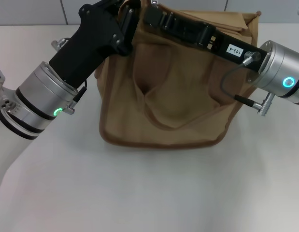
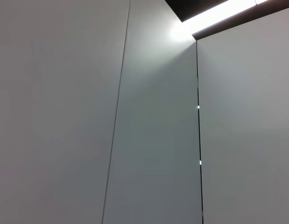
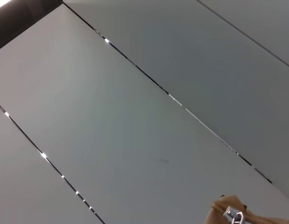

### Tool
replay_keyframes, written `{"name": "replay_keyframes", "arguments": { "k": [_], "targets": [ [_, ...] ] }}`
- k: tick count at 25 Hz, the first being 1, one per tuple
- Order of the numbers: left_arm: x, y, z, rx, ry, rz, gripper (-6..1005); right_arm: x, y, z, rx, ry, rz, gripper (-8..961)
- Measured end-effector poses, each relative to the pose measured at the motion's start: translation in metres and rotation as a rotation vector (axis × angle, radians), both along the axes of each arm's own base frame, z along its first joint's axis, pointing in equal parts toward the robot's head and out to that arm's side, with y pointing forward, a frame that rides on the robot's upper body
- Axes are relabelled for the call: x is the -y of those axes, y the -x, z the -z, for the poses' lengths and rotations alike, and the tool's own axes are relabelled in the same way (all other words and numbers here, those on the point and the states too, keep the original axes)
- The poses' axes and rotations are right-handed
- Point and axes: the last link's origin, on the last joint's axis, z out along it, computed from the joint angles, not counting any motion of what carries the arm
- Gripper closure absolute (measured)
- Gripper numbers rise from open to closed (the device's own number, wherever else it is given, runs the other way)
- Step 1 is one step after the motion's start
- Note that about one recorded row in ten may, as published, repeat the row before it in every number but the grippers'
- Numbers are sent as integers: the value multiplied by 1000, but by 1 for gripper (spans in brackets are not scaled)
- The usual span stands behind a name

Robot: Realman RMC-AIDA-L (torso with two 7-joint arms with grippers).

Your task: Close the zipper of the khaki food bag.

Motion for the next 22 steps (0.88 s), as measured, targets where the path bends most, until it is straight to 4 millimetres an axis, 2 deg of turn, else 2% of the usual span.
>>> {"name": "replay_keyframes", "arguments": {
  "k": [11, 16, 22],
  "targets": [
    [0, 0, 0, 0, 0, -3, 874, -1, 4, 1, 9, -32, -32, 560],
    [-1, 0, 0, -1, -1, -4, 873, -2, 1, 0, 8, -39, -13, 772],
    [-1, 1, 0, -2, -2, -8, 872, -4, 0, 2, 20, -42, 3, 950]
  ]
}}
